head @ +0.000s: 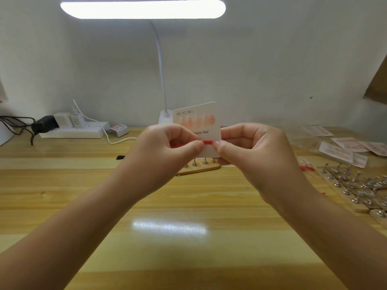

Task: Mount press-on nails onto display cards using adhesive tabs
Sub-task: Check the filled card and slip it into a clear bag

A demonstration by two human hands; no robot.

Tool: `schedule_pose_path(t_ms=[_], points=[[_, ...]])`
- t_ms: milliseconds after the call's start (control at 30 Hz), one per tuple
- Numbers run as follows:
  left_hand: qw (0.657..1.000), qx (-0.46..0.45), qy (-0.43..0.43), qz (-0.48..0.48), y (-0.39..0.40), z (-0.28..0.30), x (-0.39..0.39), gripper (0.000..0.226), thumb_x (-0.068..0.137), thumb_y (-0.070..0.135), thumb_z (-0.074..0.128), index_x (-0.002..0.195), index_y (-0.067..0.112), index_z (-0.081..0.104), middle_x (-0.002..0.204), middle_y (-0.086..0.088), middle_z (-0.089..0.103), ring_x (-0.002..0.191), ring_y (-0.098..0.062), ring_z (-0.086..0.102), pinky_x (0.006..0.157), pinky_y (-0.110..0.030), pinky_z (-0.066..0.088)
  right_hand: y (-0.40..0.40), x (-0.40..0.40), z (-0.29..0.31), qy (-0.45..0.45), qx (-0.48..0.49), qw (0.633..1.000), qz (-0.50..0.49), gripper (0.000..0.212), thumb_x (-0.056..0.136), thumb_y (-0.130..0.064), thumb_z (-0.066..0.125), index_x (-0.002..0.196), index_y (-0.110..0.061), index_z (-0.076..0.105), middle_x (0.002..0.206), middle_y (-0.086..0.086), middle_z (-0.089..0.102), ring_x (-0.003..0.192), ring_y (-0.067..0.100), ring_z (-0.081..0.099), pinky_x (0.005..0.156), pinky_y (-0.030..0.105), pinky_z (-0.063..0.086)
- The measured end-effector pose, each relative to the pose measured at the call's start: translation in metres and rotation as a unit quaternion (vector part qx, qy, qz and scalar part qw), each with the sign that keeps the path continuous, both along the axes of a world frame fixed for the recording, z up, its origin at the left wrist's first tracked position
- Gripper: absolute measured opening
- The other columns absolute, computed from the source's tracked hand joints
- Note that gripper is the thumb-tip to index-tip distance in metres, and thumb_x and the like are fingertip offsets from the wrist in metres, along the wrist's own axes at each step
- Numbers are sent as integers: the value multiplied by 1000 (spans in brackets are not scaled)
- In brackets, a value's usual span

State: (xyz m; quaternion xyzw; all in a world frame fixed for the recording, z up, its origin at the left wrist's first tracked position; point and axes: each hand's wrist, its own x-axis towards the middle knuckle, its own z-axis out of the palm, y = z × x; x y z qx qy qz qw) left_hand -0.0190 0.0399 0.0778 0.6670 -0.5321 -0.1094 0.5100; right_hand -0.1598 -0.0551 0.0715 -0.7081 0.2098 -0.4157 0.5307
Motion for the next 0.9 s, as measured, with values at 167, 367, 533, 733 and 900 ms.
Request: schedule_pose_path(t_ms=[167, 367, 533, 733, 900], points=[[1000, 4, 11, 15, 2, 2, -4, 13, 76, 33, 66, 83, 24, 71, 70, 7, 71, 65, -15, 67, 65, -34, 59, -1, 1, -1, -15, -20, 1000, -10, 15, 80, -5, 74, 83, -19, 70, 75, -7, 75, 69, 10, 73, 62, 20, 57], [998, -6, -18, 61, 3, 3, -4, 17, 75, 36, 67, 88, 25, 66, 70, 14, 70, 60, -5, 67, 60, -26, 58, -2, 1, -2, -20, -32, 999, -13, 16, 81, -5, 74, 83, -21, 70, 75, -8, 75, 68, 10, 72, 60, 18, 56], [997, 4, 45, 59, 2, 8, 6, 11, 79, 23, 70, 87, 17, 65, 69, 4, 71, 60, -13, 68, 59, -27, 59, -7, -2, 1, -36, -18, 999, -22, 21, 81, -4, 74, 78, -24, 69, 72, -7, 75, 64, 12, 72, 57, 19, 55], [994, -3, 100, 41, 0, 9, 7, 7, 88, 13, 65, 81, 11, 66, 63, 4, 70, 56, -7, 65, 55, -18, 54, -10, -2, 4, -54, 31, 998, -8, 19, 80, -2, 75, 78, -20, 69, 73, -2, 75, 62, 14, 72, 56, 18, 54], [997, -29, 62, 48, 1, 10, 10, 5, 83, 20, 71, 79, 18, 69, 64, 7, 69, 57, -2, 63, 55, -13, 52, -12, -2, 5, -59, 33, 998, -11, 18, 80, -1, 75, 78, -19, 70, 73, 0, 75, 61, 17, 72, 54, 18, 54]])
